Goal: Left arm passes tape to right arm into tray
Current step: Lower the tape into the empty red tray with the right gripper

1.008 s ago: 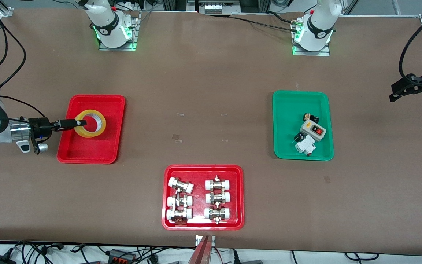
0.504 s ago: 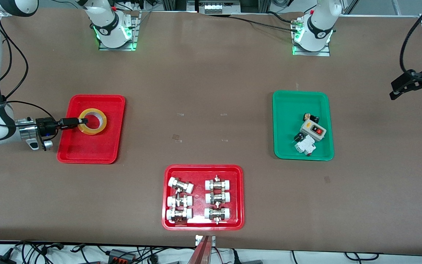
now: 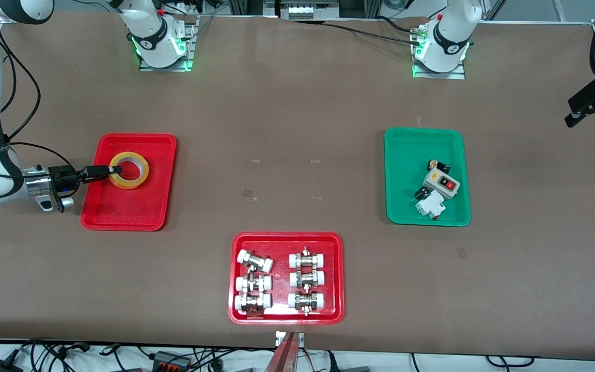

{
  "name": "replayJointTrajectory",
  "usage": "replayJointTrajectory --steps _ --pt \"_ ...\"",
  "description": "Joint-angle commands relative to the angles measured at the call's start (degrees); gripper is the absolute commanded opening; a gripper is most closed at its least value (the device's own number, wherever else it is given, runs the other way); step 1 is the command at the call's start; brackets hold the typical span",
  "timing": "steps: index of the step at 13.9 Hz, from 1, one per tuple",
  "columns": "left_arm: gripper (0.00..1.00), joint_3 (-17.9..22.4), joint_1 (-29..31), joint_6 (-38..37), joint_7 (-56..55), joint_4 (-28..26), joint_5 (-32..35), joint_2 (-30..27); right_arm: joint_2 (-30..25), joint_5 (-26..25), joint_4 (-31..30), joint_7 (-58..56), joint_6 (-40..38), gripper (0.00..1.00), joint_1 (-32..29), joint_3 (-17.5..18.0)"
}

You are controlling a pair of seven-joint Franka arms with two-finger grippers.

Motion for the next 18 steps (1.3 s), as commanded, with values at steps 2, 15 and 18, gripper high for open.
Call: replayJointTrajectory --steps 2,15,18 --pt "1.0 0.23 0.07 -3.84 0.99 1.09 0.44 0.71 -0.53 -1.39 0.57 -0.52 2.68 1.0 0.16 0.84" --pt "1.0 0.58 0.51 -4.74 4.95 1.0 -2.11 1.24 -1.94 -12.19 4.53 -0.96 6.99 1.0 5.96 1.1" --pt "1.0 0.5 0.51 -4.65 4.78 0.92 -1.84 1.24 -2.55 -16.06 4.53 -0.96 7.69 1.0 6.23 1.45"
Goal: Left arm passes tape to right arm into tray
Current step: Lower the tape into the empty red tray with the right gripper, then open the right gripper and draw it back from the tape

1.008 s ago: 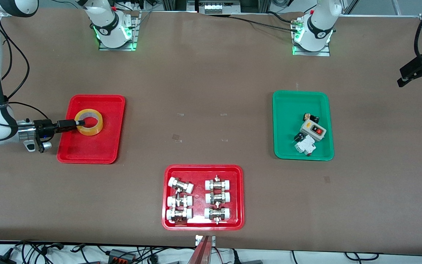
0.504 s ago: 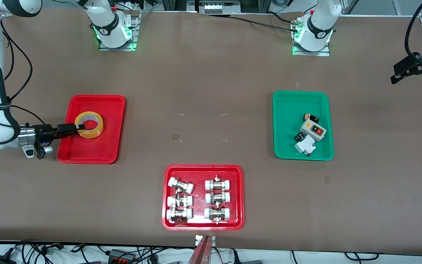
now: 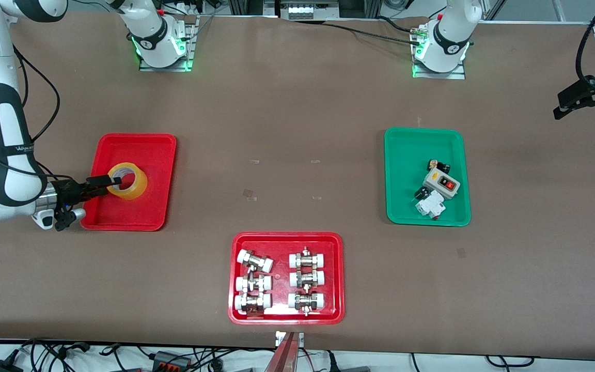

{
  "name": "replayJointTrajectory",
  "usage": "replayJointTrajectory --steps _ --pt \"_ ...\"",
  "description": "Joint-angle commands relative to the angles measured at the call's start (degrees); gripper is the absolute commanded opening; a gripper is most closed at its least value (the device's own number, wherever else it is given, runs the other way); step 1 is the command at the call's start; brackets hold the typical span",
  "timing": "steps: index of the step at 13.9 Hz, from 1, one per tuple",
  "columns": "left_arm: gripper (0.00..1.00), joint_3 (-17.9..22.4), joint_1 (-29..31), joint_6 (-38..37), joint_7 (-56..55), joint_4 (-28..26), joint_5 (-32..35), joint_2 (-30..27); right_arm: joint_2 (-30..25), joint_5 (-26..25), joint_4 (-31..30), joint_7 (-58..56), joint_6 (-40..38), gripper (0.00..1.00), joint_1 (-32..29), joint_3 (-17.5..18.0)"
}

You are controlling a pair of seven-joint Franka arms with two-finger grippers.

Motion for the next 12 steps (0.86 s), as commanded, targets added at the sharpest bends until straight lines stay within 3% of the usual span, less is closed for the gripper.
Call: replayJointTrajectory --steps 1,5,8,12 --pt "1.0 0.2 0.1 -0.57 1.15 0.92 -0.39 0.3 -1.85 -2.94 -0.11 -0.91 0.81 1.0 0.71 0.38" --pt "1.0 0.29 1.85 -0.66 1.41 0.84 -0.92 0.39 -9.13 -8.39 -0.01 0.84 2.83 1.0 6.59 -0.15" --pt "1.0 0.29 1.77 -0.48 1.33 0.75 -2.06 0.39 -11.96 -9.72 0.51 5.93 5.02 1.0 6.96 0.2" --pt "1.0 0.29 1.77 -0.39 1.24 0.57 -2.33 0.39 -11.96 -9.71 6.47 24.79 3.81 1.0 8.35 0.47"
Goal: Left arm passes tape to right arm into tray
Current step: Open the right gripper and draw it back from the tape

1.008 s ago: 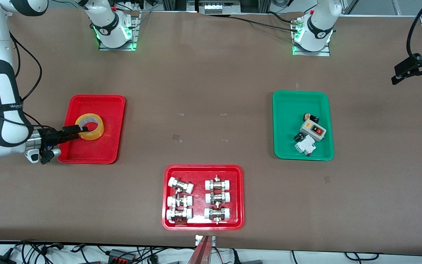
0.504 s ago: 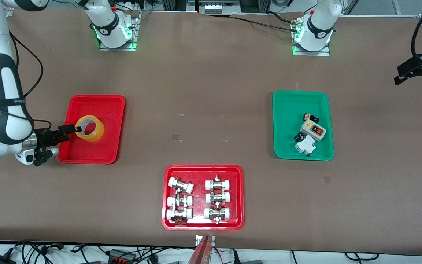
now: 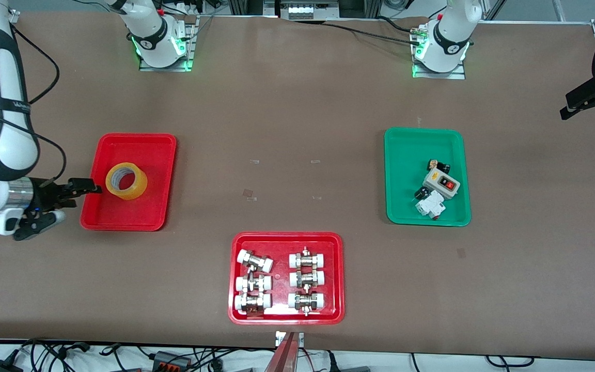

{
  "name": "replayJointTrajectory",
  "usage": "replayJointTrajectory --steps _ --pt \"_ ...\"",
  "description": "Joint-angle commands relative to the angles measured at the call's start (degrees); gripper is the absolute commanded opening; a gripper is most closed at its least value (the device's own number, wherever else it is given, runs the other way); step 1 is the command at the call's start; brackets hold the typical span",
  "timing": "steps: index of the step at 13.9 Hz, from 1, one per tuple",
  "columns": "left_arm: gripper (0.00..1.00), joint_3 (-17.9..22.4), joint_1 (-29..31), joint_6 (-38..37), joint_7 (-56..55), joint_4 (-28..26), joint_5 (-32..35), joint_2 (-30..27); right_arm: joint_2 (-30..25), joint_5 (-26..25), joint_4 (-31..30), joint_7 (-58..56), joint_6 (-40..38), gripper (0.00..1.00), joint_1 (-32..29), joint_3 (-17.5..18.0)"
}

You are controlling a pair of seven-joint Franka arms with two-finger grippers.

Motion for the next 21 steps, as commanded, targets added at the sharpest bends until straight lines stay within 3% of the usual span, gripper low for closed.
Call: replayJointTrajectory --steps 1,3,5,8,11,12,15,21 --pt "1.0 0.14 0.16 -0.39 0.78 0.57 -1.13 0.32 0.24 -1.18 4.61 12.98 -2.83 1.0 2.18 0.1" --pt "1.0 0.14 0.16 -0.22 0.87 0.49 -1.04 0.32 0.06 -1.44 9.08 22.55 -9.23 1.0 3.41 -0.08" --pt "1.0 -0.39 0.08 -0.22 0.6 0.31 -1.04 0.32 0.06 -4.42 15.32 24.97 -13.91 1.0 4.47 0.01" --pt "1.0 -0.83 -0.1 -0.48 0.17 -0.3 -0.78 -0.12 -0.03 -5.66 20.52 24.62 -15.51 1.0 4.29 -0.52" --pt "1.0 -1.44 -0.54 -0.4 -1.24 -0.3 -0.34 -0.12 -3.8 -11.99 21.5 25.76 -14.54 1.0 6.22 -0.25" --pt "1.0 -1.53 -0.28 -0.4 -0.72 -0.22 -0.34 -0.12 -4.76 -12.17 20.37 25.85 -12.97 1.0 6.23 -0.34" --pt "1.0 -1.53 -0.19 -0.39 -0.63 -0.22 -0.25 -0.12 -13.71 -12.35 7.66 25.06 -0.95 1.0 5.88 -0.43" --pt "1.0 -1.62 -0.1 -0.48 -0.89 0.05 -0.25 -0.47 -19.61 -13.84 0.96 24.97 -3.38 1.0 5.52 -0.52"
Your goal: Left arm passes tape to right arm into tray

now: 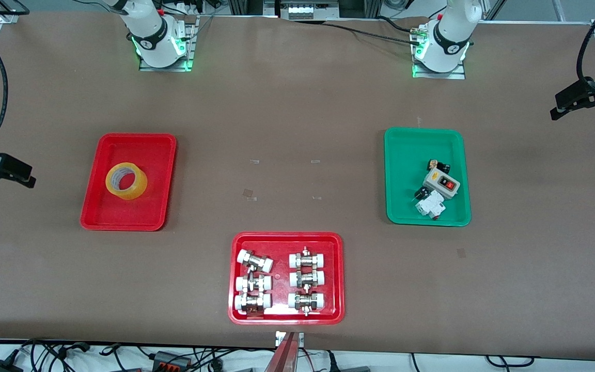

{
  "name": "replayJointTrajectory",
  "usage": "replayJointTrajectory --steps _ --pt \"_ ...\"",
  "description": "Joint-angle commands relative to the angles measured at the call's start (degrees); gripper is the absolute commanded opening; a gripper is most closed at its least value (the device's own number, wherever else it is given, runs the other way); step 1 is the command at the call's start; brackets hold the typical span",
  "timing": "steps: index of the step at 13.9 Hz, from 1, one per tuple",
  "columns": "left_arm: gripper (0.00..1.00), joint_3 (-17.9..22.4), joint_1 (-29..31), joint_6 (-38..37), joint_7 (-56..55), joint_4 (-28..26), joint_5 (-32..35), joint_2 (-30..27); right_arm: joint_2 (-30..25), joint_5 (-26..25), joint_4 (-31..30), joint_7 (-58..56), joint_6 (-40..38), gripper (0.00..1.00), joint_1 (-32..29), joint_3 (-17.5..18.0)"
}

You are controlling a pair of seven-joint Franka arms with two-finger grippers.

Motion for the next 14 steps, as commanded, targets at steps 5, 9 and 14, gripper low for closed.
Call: replayJointTrajectory --steps 5,9,14 --pt "1.0 -0.51 0.29 -0.46 -0.34 -0.04 -0.16 -0.56 -12.15 -0.51 -19.36 1.34 4.3 1.0 0.02 0.26" --pt "1.0 -0.42 0.38 -0.29 -0.34 -0.13 -0.16 -0.47 -12.69 -0.59 -19.47 1.34 3.08 1.0 0.03 0.26" --pt "1.0 -0.42 0.38 -0.29 -0.26 -0.13 -0.16 -0.47 -12.69 -0.07 -19.11 1.34 2.1 1.0 0.11 0.34"
